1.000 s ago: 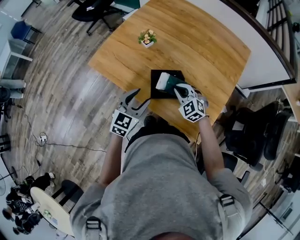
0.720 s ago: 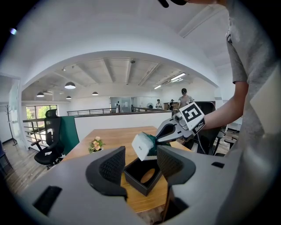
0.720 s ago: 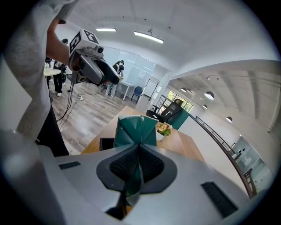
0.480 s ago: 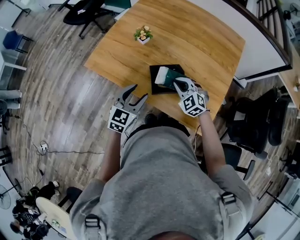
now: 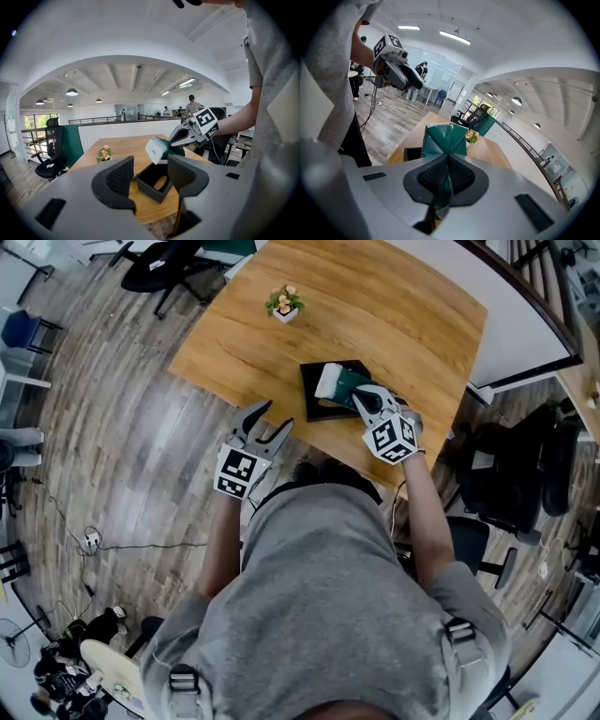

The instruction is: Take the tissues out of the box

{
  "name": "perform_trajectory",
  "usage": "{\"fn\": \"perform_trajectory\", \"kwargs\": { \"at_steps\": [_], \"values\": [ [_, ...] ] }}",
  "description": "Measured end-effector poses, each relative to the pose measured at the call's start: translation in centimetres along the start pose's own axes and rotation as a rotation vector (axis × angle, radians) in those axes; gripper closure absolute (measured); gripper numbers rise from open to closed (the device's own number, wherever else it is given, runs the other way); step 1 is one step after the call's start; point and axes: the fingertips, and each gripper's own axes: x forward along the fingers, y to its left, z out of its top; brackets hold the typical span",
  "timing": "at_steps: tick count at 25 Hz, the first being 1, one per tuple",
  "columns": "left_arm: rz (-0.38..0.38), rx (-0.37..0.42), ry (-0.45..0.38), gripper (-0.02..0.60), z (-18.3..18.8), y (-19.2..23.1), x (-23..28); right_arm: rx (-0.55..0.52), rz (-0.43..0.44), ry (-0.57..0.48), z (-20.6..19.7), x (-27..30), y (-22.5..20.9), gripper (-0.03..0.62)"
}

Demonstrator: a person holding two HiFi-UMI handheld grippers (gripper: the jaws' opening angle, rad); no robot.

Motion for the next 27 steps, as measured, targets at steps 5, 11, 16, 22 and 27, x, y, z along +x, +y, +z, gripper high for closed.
{"fn": "perform_trajectory", "kwargs": {
  "at_steps": [5, 11, 16, 22, 27],
  "values": [
    [-0.003, -0.004, 0.005, 0.341, -0.5, 0.2, -0.2, -0.012, 0.001, 0.016, -0.4, 0.0, 0.3, 0.586],
    [-0.007, -0.008, 0.015, 0.341, -0.7, 0.5, -0.4, -0.016, -0.001, 0.026, -0.6, 0.1, 0.3, 0.586],
    [-0.012, -0.012, 0.014, 0.341, -0.9, 0.8, -0.5, -0.022, -0.004, 0.029, -0.4, 0.2, 0.0, 0.586],
    [-0.019, -0.004, 0.011, 0.341, -0.9, 0.9, -0.2, -0.030, -0.002, 0.036, -0.4, 0.2, 0.0, 0.586],
    [-0.026, -0.007, 0.015, 0.341, -1.2, 1.1, 0.0, -0.037, 0.002, 0.041, -0.3, 0.5, 0.1, 0.586]
  ]
}}
